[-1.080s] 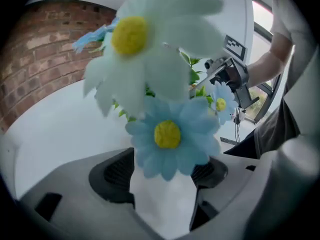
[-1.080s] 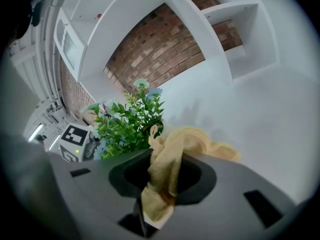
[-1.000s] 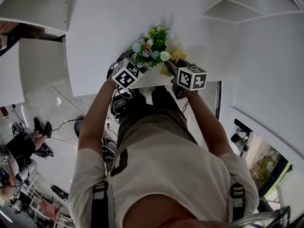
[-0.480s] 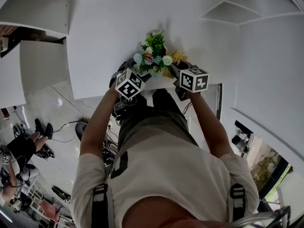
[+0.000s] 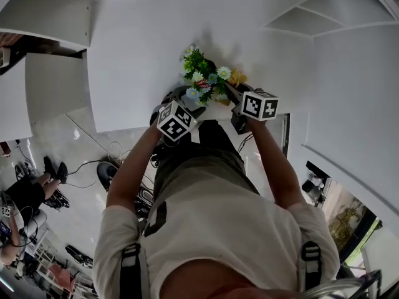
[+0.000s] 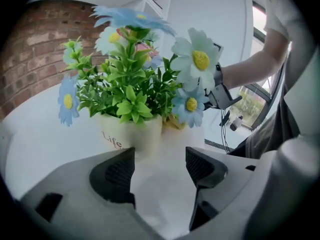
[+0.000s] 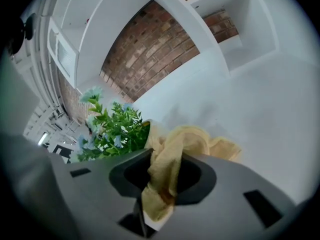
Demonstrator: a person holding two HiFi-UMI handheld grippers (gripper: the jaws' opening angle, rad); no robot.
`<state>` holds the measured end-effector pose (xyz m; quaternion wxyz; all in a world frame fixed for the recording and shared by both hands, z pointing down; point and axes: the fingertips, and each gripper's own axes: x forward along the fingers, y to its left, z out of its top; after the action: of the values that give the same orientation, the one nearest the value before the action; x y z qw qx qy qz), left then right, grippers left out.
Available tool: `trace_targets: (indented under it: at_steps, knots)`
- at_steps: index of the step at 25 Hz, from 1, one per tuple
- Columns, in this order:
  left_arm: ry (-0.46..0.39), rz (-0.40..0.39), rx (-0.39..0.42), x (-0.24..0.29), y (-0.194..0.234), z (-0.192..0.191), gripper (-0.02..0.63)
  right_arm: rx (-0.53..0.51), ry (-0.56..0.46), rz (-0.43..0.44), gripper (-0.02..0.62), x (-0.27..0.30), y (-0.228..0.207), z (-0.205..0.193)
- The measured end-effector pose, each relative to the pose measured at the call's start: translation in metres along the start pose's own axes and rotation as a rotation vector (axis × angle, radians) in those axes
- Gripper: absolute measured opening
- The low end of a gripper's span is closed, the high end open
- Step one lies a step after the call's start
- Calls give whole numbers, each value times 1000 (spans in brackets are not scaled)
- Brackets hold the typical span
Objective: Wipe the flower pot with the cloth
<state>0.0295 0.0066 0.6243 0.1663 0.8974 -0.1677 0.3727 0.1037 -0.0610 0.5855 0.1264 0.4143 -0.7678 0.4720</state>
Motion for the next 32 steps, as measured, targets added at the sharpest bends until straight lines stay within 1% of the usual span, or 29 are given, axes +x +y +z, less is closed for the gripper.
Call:
trace_targets:
  at_steps: [4,7,10,11,13,15,18,20,23,25,26,27,30,31,32]
  knots:
    - [-27,52,-65,-1,4,2,330,58,-1,4,114,-9,5,-15]
    - [-36,108,-121,0,10,3,330,62,5,0,114,-13,11,-25]
    - [-42,169,-167,0,19,2,291,49,32,10,114,-14,19,-35]
    - [-40,183,-172,0,20,2,274,49,39,17,114,-15,21,-39]
    - [-35,201,-165,2,18,3,272,49,54,38,109,-18,26,-44]
    - [-38,213,-169,4,18,5,272,46,77,78,115,-19,36,-51]
    - [-51,206,-195,6,19,8,263,28,120,132,117,-15,51,-63]
    - [-39,190,-193,9,17,10,262,13,128,135,118,-11,52,-65]
    - [-27,123,-187,8,3,9,262,14,108,105,118,-16,41,-60]
    - [-23,61,-162,2,-11,6,237,13,83,68,118,-22,28,-53]
    - [-22,41,-142,-1,-16,4,235,11,68,46,118,-25,21,-48]
    - [-21,37,-118,-4,-16,3,235,9,52,26,118,-27,14,-42]
    - [-28,77,-66,-9,4,4,232,9,11,-4,118,-27,3,-22]
    - [-44,73,-60,-11,11,7,233,6,3,-3,118,-26,2,-16]
    - [-65,53,-53,-13,16,9,233,-1,0,-1,120,-25,3,-12]
